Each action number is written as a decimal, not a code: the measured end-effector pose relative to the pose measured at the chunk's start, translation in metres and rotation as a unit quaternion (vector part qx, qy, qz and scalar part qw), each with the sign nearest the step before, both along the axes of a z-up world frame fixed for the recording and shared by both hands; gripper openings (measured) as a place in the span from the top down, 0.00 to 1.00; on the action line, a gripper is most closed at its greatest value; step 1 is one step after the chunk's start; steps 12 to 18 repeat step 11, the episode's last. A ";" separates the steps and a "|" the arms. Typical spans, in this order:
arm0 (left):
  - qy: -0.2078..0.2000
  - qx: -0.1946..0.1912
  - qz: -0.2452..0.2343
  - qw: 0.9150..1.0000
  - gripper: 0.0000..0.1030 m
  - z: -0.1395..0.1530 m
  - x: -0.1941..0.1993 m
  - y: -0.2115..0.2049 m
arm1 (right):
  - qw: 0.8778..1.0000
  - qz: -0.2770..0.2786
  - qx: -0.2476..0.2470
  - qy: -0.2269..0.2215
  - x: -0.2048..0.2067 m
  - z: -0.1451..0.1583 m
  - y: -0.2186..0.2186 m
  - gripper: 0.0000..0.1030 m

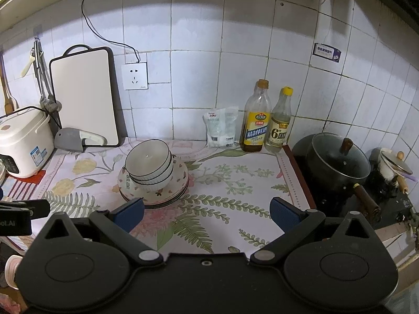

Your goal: Organize plates and bowls

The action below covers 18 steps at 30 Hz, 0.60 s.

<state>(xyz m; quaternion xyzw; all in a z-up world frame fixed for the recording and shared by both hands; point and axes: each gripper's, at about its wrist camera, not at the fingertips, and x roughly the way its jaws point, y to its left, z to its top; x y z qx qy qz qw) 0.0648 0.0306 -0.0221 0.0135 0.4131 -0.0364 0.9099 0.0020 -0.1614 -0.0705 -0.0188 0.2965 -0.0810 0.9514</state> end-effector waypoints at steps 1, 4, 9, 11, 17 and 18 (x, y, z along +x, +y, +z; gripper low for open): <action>0.002 0.001 0.000 1.000 0.03 0.000 0.001 0.000 | 1.000 0.000 0.000 0.001 0.000 0.000 0.000 0.00; 0.005 0.003 0.000 1.000 0.03 -0.001 -0.001 -0.001 | 1.000 0.000 0.000 0.003 0.000 -0.001 0.000 0.00; 0.008 0.005 -0.002 1.000 0.03 0.000 -0.002 -0.004 | 1.000 0.001 0.002 0.006 -0.001 -0.001 -0.001 0.00; 0.009 0.006 -0.002 1.000 0.03 0.000 -0.003 -0.005 | 1.000 0.002 0.003 0.007 -0.001 -0.002 -0.002 0.00; 0.009 0.006 -0.002 1.000 0.03 0.000 -0.003 -0.005 | 1.000 0.002 0.003 0.007 -0.001 -0.002 -0.002 0.00; 0.009 0.006 -0.002 1.000 0.03 0.000 -0.003 -0.005 | 1.000 0.002 0.003 0.007 -0.001 -0.002 -0.002 0.00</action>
